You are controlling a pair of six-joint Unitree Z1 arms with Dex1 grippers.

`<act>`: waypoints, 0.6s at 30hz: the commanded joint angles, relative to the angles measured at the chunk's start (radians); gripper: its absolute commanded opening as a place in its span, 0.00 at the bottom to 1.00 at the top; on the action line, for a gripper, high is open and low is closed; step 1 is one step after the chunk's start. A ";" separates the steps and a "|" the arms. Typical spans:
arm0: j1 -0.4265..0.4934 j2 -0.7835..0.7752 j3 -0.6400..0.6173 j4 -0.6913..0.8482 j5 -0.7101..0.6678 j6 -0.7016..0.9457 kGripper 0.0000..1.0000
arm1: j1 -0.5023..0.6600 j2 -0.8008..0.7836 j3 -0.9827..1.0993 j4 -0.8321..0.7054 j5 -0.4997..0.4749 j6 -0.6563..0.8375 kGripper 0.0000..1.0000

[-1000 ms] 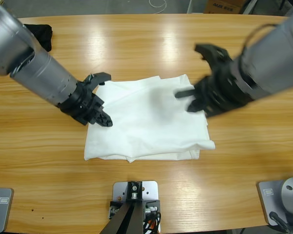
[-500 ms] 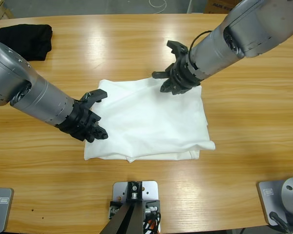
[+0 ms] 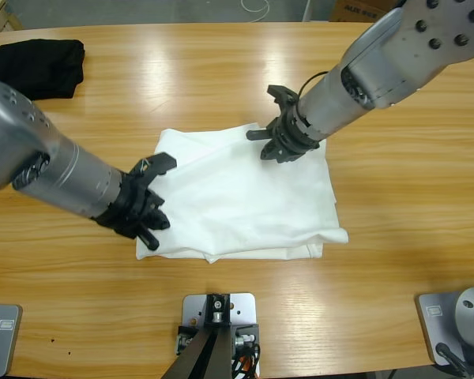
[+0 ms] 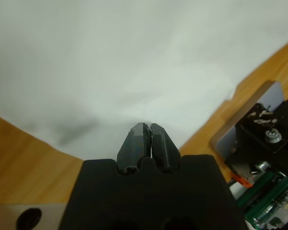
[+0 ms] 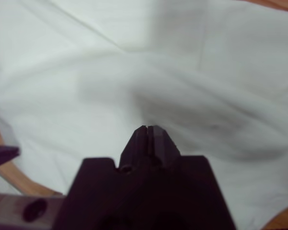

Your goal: Fold clothes

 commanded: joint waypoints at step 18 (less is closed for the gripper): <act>-0.037 0.107 0.174 -0.205 -0.023 -0.090 0.00 | -0.134 0.041 -0.003 -0.029 -0.055 -0.090 0.00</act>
